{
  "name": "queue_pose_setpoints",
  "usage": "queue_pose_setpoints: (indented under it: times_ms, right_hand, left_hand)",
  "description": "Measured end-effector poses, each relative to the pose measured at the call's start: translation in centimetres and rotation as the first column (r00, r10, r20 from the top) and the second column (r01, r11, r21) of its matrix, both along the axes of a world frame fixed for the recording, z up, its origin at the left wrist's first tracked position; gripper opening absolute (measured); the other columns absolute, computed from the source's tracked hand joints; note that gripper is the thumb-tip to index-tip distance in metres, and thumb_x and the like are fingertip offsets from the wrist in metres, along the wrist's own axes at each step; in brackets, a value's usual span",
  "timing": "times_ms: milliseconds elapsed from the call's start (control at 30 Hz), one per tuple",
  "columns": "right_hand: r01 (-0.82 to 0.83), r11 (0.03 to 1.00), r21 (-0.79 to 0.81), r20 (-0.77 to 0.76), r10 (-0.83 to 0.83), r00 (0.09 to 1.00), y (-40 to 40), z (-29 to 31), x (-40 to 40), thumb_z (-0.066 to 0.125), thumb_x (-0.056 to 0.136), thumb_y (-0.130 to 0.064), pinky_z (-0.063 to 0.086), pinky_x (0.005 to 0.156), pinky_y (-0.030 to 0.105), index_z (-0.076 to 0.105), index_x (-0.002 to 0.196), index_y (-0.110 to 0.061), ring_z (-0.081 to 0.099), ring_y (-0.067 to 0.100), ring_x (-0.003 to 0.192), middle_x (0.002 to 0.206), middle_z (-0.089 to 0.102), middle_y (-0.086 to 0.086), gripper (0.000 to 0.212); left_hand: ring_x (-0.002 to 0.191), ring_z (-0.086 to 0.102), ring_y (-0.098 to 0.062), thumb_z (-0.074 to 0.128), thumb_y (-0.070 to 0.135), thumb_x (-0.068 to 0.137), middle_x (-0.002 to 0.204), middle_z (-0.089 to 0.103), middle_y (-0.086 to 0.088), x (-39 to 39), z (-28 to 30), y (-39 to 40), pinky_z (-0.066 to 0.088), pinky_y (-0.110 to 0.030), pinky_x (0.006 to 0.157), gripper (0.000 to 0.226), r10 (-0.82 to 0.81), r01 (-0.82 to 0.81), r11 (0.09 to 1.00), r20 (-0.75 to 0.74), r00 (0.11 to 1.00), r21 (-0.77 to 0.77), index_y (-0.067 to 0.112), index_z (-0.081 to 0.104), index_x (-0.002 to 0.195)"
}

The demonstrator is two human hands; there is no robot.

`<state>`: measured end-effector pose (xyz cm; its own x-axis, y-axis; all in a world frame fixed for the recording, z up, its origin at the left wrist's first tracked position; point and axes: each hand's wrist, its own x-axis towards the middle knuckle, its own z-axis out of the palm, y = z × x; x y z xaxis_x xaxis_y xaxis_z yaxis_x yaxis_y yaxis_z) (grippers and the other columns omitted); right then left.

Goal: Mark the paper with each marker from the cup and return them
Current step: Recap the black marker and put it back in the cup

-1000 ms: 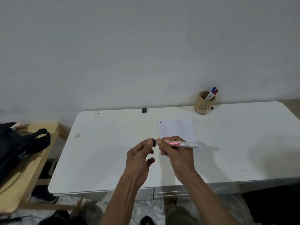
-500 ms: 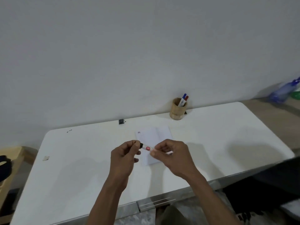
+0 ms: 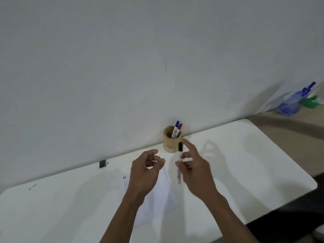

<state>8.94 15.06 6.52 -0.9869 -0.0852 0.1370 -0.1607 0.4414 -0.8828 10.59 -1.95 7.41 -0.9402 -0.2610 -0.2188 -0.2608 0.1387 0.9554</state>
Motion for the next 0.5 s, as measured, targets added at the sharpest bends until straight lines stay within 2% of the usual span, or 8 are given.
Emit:
queue_pose_setpoints:
  times_ms: [100,200,367,433,500]
  right_hand:
    - [0.156,0.979,-0.134,-0.076,-0.167,0.983,1.4,-0.1,-5.0,0.07,0.093,-0.008,0.047,0.059,0.01,0.046,0.136,-0.042,0.072,0.005,0.07,0.094,0.07,-0.015,0.06]
    - [0.237,0.947,-0.218,-0.12,-0.267,0.956,1.5,0.0,-9.4,0.071,0.094,-0.013,0.047,0.067,0.005,0.05,0.131,-0.03,0.07,-0.006,0.079,0.085,0.071,-0.015,0.045]
    - [0.227,0.944,-0.241,-0.122,-0.261,0.958,0.7,-1.3,-14.2,0.071,0.094,-0.016,0.052,0.073,0.007,0.049,0.127,-0.033,0.071,0.001,0.082,0.089,0.072,-0.01,0.043]
    - [0.219,0.95,-0.223,-0.105,-0.246,0.963,0.5,-2.3,-15.0,0.07,0.095,-0.014,0.053,0.074,0.008,0.051,0.127,-0.033,0.069,-0.006,0.083,0.089,0.069,-0.017,0.043]
    - [0.214,0.956,-0.199,-0.087,-0.235,0.968,0.3,-3.4,-15.5,0.069,0.095,-0.011,0.051,0.073,0.005,0.053,0.128,-0.028,0.065,-0.013,0.084,0.09,0.066,-0.02,0.041]
  left_hand:
    - [0.092,0.065,-0.005,0.076,0.029,0.085,0.104,0.068,0.007,-3.7,-1.2,1.2,0.052,-0.021,0.075,0.039,0.051,-0.046,0.989,0.035,0.998,-0.14,0.025,0.061,0.12]
    - [0.095,0.065,-0.011,0.08,0.03,0.081,0.111,0.065,0.005,-7.1,-3.0,2.5,0.053,-0.027,0.082,0.055,0.058,-0.042,0.967,0.056,0.997,-0.252,0.022,0.054,0.13]
    - [0.113,0.059,-0.018,0.085,0.023,0.077,0.131,0.059,-0.004,-11.8,-5.7,4.1,0.046,-0.028,0.088,0.079,0.06,-0.03,0.947,0.087,0.994,-0.319,0.018,0.041,0.142]
    - [0.123,0.055,-0.023,0.086,0.021,0.075,0.139,0.054,-0.006,-13.1,-6.6,4.5,0.047,-0.032,0.097,0.087,0.056,-0.016,0.945,0.112,0.992,-0.326,0.017,0.036,0.146]
    - [0.127,0.053,-0.024,0.088,0.019,0.072,0.142,0.051,-0.006,-14.1,-7.2,4.8,0.046,-0.03,0.096,0.093,0.049,-0.005,0.952,0.136,0.99,-0.306,0.017,0.034,0.148]
